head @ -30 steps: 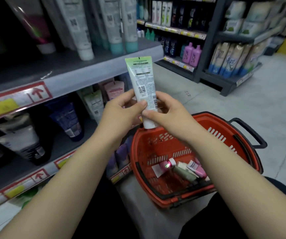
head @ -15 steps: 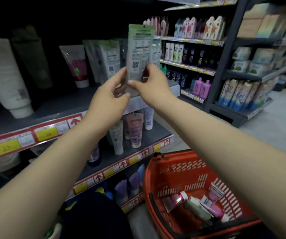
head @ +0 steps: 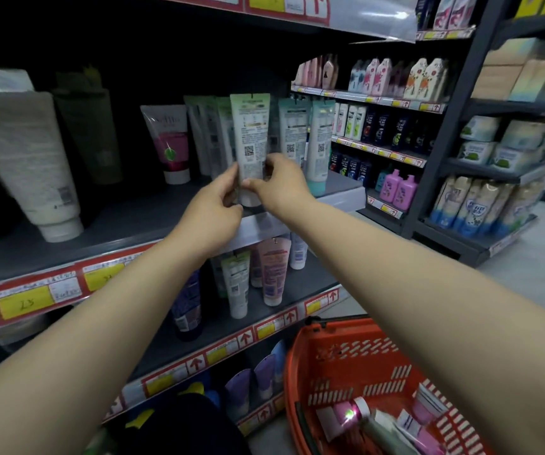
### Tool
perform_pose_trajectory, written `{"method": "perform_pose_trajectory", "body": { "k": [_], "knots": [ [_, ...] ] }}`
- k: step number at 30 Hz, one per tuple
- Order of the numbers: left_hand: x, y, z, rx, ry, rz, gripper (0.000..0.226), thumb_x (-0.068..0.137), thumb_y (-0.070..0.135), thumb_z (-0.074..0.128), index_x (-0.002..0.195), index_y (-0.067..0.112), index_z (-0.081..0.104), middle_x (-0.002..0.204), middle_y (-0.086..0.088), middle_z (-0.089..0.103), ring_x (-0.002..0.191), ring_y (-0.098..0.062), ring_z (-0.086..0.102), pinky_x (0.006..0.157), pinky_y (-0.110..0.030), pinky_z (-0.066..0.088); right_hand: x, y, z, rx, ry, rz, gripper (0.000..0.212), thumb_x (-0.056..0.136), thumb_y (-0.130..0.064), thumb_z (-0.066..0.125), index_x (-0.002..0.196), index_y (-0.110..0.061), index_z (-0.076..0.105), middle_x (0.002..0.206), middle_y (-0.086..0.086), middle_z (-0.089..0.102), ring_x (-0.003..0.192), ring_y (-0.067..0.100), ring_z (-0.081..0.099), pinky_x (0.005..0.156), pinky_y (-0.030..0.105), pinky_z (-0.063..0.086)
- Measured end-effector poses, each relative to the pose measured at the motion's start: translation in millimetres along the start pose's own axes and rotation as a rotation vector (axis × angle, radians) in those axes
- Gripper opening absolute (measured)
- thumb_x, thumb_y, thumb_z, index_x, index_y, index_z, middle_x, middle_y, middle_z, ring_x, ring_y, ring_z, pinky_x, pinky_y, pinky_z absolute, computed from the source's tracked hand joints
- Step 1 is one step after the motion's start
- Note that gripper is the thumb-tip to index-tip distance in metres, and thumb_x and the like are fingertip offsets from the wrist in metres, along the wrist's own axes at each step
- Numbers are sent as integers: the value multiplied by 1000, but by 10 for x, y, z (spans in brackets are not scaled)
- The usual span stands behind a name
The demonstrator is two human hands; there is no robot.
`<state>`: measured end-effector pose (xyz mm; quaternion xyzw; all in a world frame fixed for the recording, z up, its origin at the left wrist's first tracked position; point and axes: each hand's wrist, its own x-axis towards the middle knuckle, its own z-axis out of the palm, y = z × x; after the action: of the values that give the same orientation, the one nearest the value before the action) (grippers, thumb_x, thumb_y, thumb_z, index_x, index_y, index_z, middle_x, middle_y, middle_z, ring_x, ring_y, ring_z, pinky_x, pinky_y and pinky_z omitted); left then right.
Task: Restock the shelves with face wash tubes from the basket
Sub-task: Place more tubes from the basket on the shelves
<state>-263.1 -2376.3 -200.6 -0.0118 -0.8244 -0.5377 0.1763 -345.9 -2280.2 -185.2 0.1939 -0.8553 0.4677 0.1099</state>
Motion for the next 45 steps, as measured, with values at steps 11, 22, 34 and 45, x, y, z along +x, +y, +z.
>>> {"method": "perform_pose_trajectory", "body": {
  "k": [11,22,34,45],
  "knots": [
    [-85,-145,-57,315,-32,74,64,89,1,45,148,20,30,148,2,40,134,-10,40,109,-21,29,-154,71,16,-166,-30,-111,44,84,-24,67,120,-4,51,121,14,59,112,28,55,91,31,43],
    [-401,-191,204,973,-266,252,65,88,15,48,149,13,25,155,-4,28,140,-22,31,112,-36,31,-884,744,-627,-808,-264,-409,80,85,-40,59,147,-4,23,152,15,28,138,31,31,114,44,25],
    [-608,-480,1642,1131,-606,201,87,87,41,51,152,19,-2,160,-4,-8,148,-18,-4,116,-53,1,-1586,1864,-1091,-975,-497,-219,85,86,-50,50,152,-14,10,160,7,8,147,21,7,117,48,10],
    [-411,-1135,2810,1151,-875,176,91,86,46,54,152,21,-3,159,-13,-7,147,-27,-3,117,-48,-1,-1798,3147,-1297,-959,-680,24,88,84,-51,53,152,-19,7,160,9,3,147,25,4,116,53,7]
  ]
}}
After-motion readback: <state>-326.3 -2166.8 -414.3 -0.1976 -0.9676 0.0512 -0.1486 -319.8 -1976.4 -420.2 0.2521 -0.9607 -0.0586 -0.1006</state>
